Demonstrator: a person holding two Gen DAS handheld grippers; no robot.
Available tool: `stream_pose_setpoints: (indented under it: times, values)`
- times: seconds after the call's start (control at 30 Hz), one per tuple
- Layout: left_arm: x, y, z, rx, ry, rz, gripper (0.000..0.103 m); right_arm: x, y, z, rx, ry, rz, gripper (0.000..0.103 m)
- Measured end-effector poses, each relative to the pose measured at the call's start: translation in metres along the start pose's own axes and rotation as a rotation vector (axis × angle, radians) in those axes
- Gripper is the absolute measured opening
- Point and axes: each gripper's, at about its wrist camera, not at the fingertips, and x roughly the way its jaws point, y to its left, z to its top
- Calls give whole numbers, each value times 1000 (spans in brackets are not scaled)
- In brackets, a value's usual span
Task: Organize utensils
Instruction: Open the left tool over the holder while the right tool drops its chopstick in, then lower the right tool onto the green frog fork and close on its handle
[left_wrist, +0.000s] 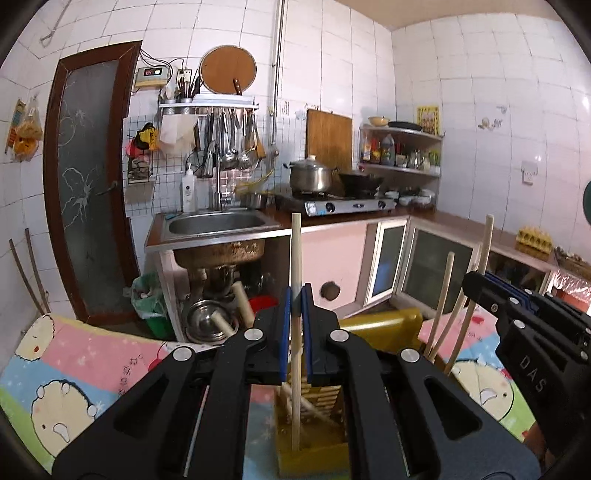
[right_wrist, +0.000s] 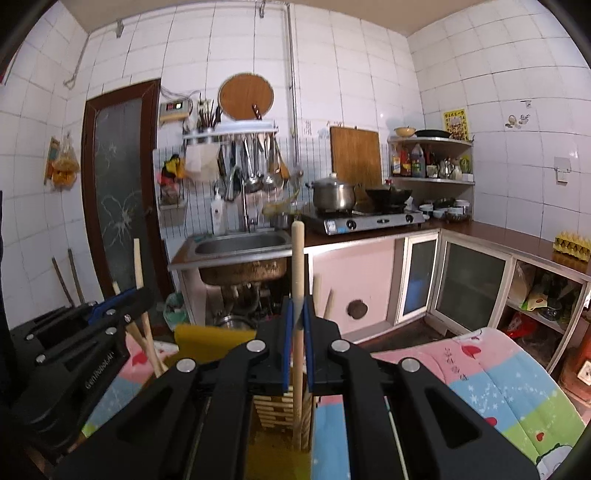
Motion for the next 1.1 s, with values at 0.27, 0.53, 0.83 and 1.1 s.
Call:
stream_pose_setpoints:
  times: [0.27,0.53,0.83,1.1]
  values:
    - [-51,23,1,37,19,50,53,-34,-10,6,25,61,-25,48]
    - [-110,53,-26,22,89,63,95,-80,-2,-27,13,165,-47,56]
    - [-114,54,-109,56,278,89,98,-81,15,-110,42,408,-85,56]
    - [-92,61,-157,74,405,126,98,-61,27,-166,49,564,-89,55]
